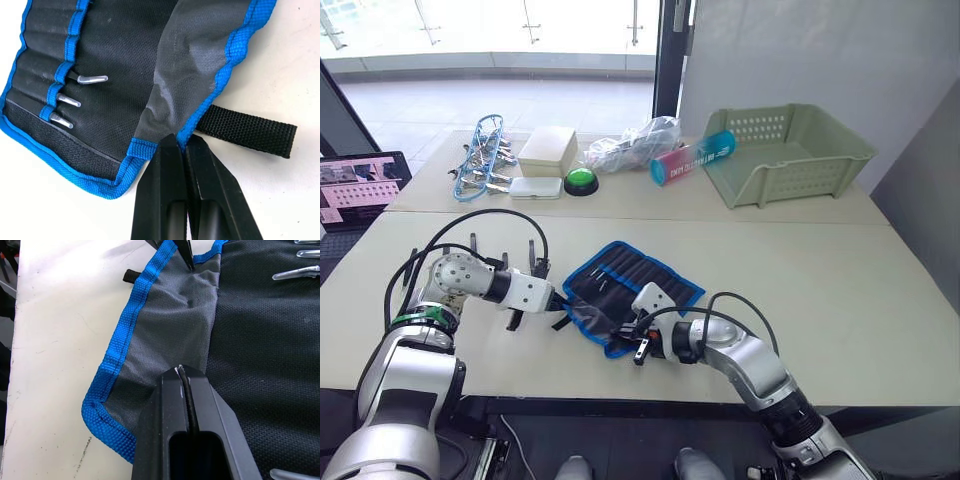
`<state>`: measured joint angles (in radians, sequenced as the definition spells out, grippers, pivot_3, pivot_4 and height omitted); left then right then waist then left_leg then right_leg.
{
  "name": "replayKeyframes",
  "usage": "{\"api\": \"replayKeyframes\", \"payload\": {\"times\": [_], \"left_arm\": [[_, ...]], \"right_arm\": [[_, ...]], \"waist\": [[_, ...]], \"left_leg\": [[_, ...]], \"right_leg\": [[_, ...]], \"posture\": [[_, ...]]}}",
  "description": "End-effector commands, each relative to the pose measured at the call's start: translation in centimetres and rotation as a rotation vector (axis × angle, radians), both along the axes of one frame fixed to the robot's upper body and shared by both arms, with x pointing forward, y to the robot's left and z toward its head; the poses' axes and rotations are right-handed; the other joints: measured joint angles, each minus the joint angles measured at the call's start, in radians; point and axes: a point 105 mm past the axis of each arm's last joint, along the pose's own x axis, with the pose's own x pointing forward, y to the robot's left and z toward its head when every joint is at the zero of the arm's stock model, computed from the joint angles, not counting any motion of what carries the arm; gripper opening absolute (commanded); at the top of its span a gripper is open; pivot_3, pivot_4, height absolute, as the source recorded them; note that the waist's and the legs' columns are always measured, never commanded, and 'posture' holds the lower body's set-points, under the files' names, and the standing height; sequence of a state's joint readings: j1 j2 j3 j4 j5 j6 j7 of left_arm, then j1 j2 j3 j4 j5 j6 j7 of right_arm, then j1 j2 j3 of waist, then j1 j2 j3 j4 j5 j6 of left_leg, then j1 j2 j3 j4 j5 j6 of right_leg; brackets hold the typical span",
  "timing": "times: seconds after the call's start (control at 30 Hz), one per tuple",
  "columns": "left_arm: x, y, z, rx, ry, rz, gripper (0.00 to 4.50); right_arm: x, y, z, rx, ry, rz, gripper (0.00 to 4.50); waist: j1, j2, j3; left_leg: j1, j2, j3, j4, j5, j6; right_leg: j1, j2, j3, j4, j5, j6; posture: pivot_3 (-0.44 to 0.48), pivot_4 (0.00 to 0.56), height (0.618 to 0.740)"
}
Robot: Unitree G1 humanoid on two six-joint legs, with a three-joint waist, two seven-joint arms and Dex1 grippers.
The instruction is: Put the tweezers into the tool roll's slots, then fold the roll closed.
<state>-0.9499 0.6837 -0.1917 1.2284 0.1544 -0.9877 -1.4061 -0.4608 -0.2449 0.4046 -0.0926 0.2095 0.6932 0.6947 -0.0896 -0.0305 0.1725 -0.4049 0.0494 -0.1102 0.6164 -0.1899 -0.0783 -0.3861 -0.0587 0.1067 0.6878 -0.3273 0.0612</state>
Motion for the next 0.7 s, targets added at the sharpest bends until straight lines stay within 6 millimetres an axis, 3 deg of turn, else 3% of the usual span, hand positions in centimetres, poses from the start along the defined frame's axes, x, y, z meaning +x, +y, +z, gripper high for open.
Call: {"api": "replayKeyframes", "payload": {"times": [0.03,0.17,0.3,0.33,0.4,0.6,0.7], "left_arm": [[0.4,0.9,1.6,-0.062,0.002,0.058,0.61],[0.0,1.7,1.6,-0.12,0.129,0.11,1.85],[0.3,2.4,2.9,-0.305,0.306,0.239,3.26],[0.5,2.4,3.4,-0.363,0.349,0.272,3.52],[0.5,2.1,4.4,-0.461,0.392,0.287,3.52],[-0.3,0.7,5.4,-0.667,0.524,0.307,1.7],[-0.8,-0.6,3.5,-0.701,0.536,0.349,0.61]], "right_arm": [[0.0,-1.1,-2.4,-0.071,0.08,-0.049,0.0],[0.1,-1.2,-2.5,-0.074,0.081,-0.052,0.0],[0.2,-1.2,-2.4,-0.074,0.079,-0.048,0.0],[0.2,-1.2,-2.3,-0.074,0.078,-0.046,0.0],[0.2,-1.1,-2.3,-0.075,0.076,-0.042,0.0],[0.1,-0.8,-2.4,-0.077,0.076,-0.022,0.0],[0.1,-0.8,-2.4,-0.08,0.072,-0.014,0.0]], "waist": [[-0.004,0.0,0.0],[-0.007,0.0,0.0],[-0.008,0.0,0.0],[-0.008,0.0,0.0],[-0.008,0.0,0.0],[-0.01,0.0,0.0],[-0.009,0.0,0.0]], "left_leg": [[0.0,0.0,0.0,0.0,0.0,0.0],[0.0,0.0,0.0,0.0,0.0,0.0],[0.0,0.0,-0.001,0.0,0.0,0.0],[0.0,0.0,-0.001,0.0,0.0,0.0],[0.0,0.0,-0.001,0.0,0.0,0.0],[0.001,0.0,-0.001,0.0,0.0,0.0],[0.001,0.0,-0.001,0.0,0.0,0.0]], "right_leg": [[0.0,0.0,0.0,0.0,0.0,0.0],[0.0,0.0,0.0,0.0,0.0,0.0],[0.0,0.0,-0.001,0.001,0.0,0.0],[0.0,0.0,-0.001,0.001,0.0,0.0],[0.0,0.0,-0.001,0.002,0.0,0.0],[0.0,0.0,-0.001,0.005,0.0,0.0],[0.0,0.0,-0.001,0.005,0.0,0.0]], "posture": [[0.0,0.15,0.74],[0.0,0.15,0.74],[0.0,0.15,0.74],[0.0,0.15,0.74],[0.0,0.15,0.74],[0.0,0.15,0.74],[0.0,0.15,0.74]]}}
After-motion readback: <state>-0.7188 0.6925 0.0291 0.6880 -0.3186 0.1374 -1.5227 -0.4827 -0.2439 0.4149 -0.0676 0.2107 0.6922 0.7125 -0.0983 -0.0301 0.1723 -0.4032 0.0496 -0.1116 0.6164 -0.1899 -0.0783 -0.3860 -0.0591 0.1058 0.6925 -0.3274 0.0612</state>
